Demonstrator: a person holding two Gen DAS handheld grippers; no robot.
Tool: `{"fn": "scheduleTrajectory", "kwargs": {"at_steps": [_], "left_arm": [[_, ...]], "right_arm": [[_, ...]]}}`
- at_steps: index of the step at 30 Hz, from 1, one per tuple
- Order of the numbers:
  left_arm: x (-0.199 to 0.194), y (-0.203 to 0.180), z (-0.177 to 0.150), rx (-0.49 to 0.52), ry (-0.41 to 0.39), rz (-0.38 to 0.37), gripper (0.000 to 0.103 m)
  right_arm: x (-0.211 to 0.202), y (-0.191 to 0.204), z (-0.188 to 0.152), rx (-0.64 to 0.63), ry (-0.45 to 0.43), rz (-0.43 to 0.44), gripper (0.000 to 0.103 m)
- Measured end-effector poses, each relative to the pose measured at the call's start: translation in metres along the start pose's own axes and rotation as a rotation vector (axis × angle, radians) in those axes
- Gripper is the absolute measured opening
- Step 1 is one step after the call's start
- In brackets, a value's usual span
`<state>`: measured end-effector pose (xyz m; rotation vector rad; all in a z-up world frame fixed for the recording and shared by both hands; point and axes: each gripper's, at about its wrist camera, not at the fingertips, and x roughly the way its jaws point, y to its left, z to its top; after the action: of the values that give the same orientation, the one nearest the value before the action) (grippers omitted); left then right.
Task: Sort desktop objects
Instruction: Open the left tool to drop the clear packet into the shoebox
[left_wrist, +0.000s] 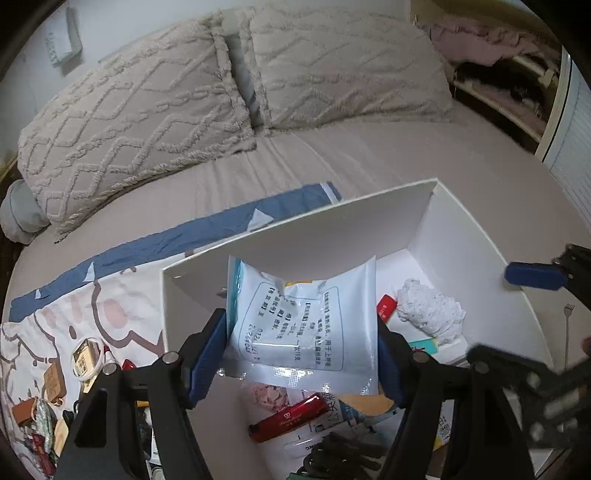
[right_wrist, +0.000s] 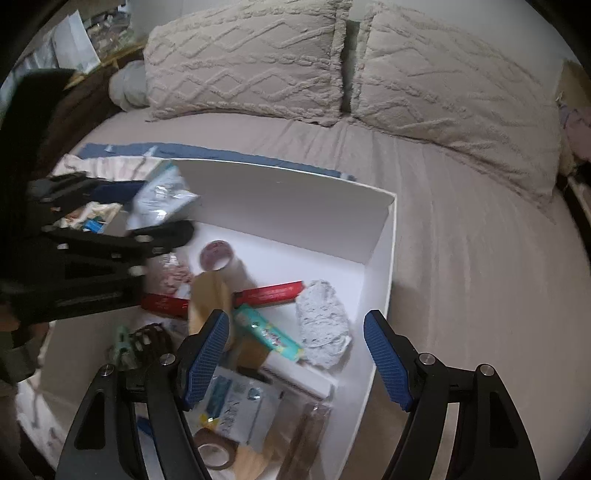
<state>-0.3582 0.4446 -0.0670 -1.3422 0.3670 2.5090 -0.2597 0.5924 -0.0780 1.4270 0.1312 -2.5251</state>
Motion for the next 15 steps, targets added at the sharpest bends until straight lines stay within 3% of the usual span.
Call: {"fn": "scheduleTrajectory", "kwargs": {"at_steps": [4, 12, 15], "left_arm": [[0.007, -0.015, 0.01, 0.045, 0.03, 0.02, 0.072], [0.001, -0.037, 0.024, 0.071, -0.012, -0.035, 0.074], [-0.003, -0.041, 0.025, 0.08, -0.054, -0.017, 0.089]], "right_arm": [[-0.003, -0.003, 0.0, 0.016, -0.007, 0.031, 0.076], [-0.005, -0.001, 0.001, 0.001, -0.02, 0.079, 0.076], [-0.008, -0.001, 0.002, -0.006, -0.031, 0.079, 0.076]]}}
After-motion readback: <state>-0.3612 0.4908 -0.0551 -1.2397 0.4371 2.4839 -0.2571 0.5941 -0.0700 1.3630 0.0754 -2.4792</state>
